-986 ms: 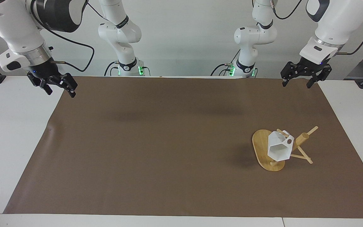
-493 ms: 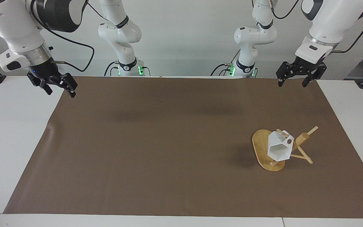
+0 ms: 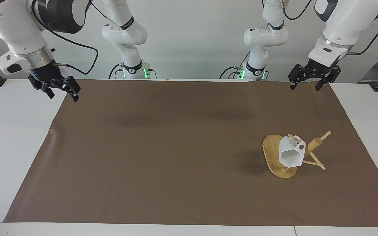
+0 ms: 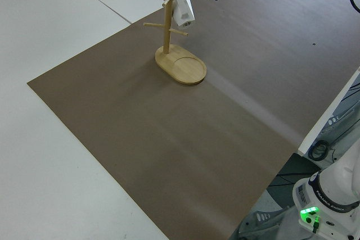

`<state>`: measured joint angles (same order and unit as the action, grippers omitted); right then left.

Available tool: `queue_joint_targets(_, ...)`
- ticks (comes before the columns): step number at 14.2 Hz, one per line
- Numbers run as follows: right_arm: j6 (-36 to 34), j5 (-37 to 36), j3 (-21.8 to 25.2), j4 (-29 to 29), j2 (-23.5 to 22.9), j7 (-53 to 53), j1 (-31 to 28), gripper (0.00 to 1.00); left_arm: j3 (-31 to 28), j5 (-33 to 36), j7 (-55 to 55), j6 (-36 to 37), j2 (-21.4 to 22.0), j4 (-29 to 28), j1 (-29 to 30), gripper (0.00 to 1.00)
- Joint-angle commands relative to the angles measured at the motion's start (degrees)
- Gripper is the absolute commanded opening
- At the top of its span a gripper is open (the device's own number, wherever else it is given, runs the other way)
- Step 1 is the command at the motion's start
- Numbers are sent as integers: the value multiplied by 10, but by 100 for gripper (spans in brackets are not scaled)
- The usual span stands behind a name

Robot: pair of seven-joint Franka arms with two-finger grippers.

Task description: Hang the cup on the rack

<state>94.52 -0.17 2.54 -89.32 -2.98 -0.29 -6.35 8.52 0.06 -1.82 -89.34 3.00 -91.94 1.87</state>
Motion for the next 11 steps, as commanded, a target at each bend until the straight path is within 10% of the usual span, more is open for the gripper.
queue_joint_targets(1, -7, -2, -7, -9, 10, -6, -7, 100, 0, -4, 4, -1, 8, -9, 3, 100)
queue_joint_targets(11, -8, -3, -7, -8, 10, -8, -7, 100, -1, -18, 65, -24, 10, -21, 19, 100)
